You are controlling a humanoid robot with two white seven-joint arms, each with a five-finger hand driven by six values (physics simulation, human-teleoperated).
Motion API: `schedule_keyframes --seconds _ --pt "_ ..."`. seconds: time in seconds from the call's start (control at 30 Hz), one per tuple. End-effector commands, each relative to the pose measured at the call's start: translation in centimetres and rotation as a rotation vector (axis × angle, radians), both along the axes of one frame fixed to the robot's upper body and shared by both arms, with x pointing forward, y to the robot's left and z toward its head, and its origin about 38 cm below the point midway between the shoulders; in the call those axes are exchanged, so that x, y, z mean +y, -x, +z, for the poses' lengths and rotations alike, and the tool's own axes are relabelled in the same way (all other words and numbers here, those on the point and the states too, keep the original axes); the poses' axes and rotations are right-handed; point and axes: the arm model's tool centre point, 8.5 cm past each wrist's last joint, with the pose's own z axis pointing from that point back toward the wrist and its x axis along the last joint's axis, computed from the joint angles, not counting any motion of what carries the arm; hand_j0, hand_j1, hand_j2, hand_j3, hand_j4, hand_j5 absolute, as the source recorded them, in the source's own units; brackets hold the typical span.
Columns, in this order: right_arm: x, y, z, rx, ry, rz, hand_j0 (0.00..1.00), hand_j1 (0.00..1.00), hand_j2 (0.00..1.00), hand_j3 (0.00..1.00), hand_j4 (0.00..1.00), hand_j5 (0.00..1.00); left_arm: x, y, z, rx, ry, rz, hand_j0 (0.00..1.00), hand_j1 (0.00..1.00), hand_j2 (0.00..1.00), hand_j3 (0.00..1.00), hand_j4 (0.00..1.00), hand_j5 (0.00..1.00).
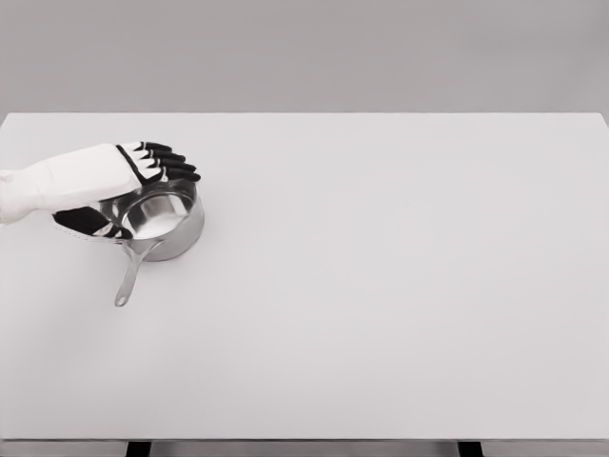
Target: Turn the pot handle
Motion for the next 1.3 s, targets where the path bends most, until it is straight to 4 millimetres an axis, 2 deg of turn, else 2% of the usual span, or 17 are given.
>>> schedule_keyframes --seconds 0.0,0.03,0.07,0.13,0.2,0.33,0.53,0.77,0.83,1.07,1.27 --pt "0.0 0.0 0.0 0.0 0.0 0.0 1.0 1.0 1.0 1.0 1.0 1.0 -1.5 1.1 -0.3 0.017 0.014 -0.085 1.0 1.0 1.0 1.0 1.0 1.0" --pt "0.0 0.0 0.0 0.0 0.0 0.0 1.0 1.0 1.0 1.0 1.0 1.0 -1.9 1.0 0.0 0.024 0.027 -0.103 1.0 1.0 1.0 1.0 1.0 1.0" --pt "0.0 0.0 0.0 0.0 0.0 0.0 1.0 1.0 1.0 1.0 1.0 1.0 -1.4 1.1 0.1 0.031 0.007 -0.096 1.0 1.0 1.0 1.0 1.0 1.0" --pt "0.0 0.0 0.0 0.0 0.0 0.0 1.0 1.0 1.0 1.0 1.0 1.0 -1.9 1.5 -1.5 0.08 -0.015 -0.118 1.0 1.0 1.0 1.0 1.0 1.0" --pt "0.0 0.0 0.0 0.0 0.0 0.0 1.0 1.0 1.0 1.0 1.0 1.0 -3.3 1.7 -2.8 0.11 0.011 -0.148 1.0 1.0 1.0 1.0 1.0 1.0" --pt "0.0 0.0 0.0 0.0 0.0 0.0 1.0 1.0 1.0 1.0 1.0 1.0 -4.1 1.8 -3.3 0.115 0.027 -0.162 1.0 1.0 1.0 1.0 1.0 1.0" --pt "0.0 0.0 0.0 0.0 0.0 0.0 1.0 1.0 1.0 1.0 1.0 1.0 -3.0 2.5 -4.6 0.16 -0.002 -0.142 1.0 1.0 1.0 1.0 1.0 1.0" --pt "0.0 0.0 0.0 0.0 0.0 0.0 1.0 1.0 1.0 1.0 1.0 1.0 -2.0 2.7 -5.0 0.157 -0.065 -0.122 1.0 1.0 1.0 1.0 1.0 1.0" --pt "0.0 0.0 0.0 0.0 0.0 0.0 1.0 1.0 1.0 1.0 1.0 1.0 -0.9 3.0 -5.5 0.162 -0.133 -0.101 1.0 1.0 1.0 1.0 1.0 1.0" --pt "0.0 0.0 0.0 0.0 0.0 0.0 1.0 1.0 1.0 1.0 1.0 1.0 -0.1 2.8 -5.8 0.156 -0.176 -0.082 1.0 1.0 1.0 1.0 1.0 1.0" --pt "0.0 0.0 0.0 0.0 0.0 0.0 1.0 1.0 1.0 1.0 1.0 1.0 2.2 2.2 -5.7 0.172 -0.208 -0.019 1.0 1.0 1.0 1.0 1.0 1.0"
